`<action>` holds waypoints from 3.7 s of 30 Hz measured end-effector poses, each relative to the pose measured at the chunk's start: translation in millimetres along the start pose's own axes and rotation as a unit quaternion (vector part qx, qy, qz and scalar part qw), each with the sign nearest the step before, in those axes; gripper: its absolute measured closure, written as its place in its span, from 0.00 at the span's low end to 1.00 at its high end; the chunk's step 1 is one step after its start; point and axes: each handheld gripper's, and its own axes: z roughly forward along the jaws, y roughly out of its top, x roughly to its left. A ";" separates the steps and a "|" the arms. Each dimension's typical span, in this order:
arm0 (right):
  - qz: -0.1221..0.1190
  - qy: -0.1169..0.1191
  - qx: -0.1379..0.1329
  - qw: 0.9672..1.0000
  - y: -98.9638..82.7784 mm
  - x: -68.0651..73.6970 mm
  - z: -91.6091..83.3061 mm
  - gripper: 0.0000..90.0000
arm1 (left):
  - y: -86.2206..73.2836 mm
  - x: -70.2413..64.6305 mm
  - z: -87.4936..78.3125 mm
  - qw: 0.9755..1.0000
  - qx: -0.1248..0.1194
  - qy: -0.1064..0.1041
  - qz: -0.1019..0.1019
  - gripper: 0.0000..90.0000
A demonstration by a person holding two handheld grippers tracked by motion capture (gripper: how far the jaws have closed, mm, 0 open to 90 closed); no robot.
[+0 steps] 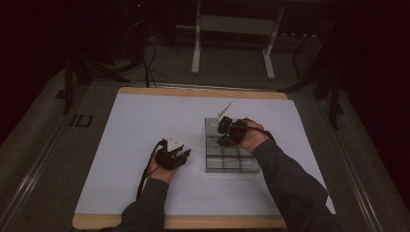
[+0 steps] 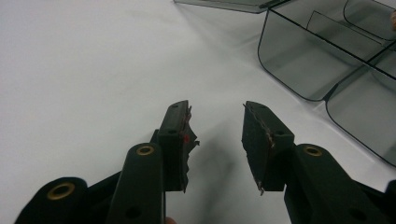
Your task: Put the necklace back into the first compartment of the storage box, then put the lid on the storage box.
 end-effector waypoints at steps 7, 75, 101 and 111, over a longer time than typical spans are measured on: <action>0.005 0.004 0.016 1.000 4.8 -0.9 10.6 0.96 | 0.0 0.2 0.0 1.000 0.000 -0.001 0.000 0.69; 0.034 0.002 0.010 0.999 -7.3 -16.1 9.5 0.91 | 0.0 0.3 0.1 1.000 0.000 -0.001 0.000 0.68; 0.056 -0.013 -0.013 0.998 -21.1 -28.0 -2.5 0.87 | 0.4 0.3 0.7 1.000 0.003 -0.002 -0.001 0.69; 0.069 -0.019 -0.027 0.997 -28.6 -34.5 -7.3 0.85 | 0.3 0.2 0.7 1.000 0.003 -0.002 -0.001 0.68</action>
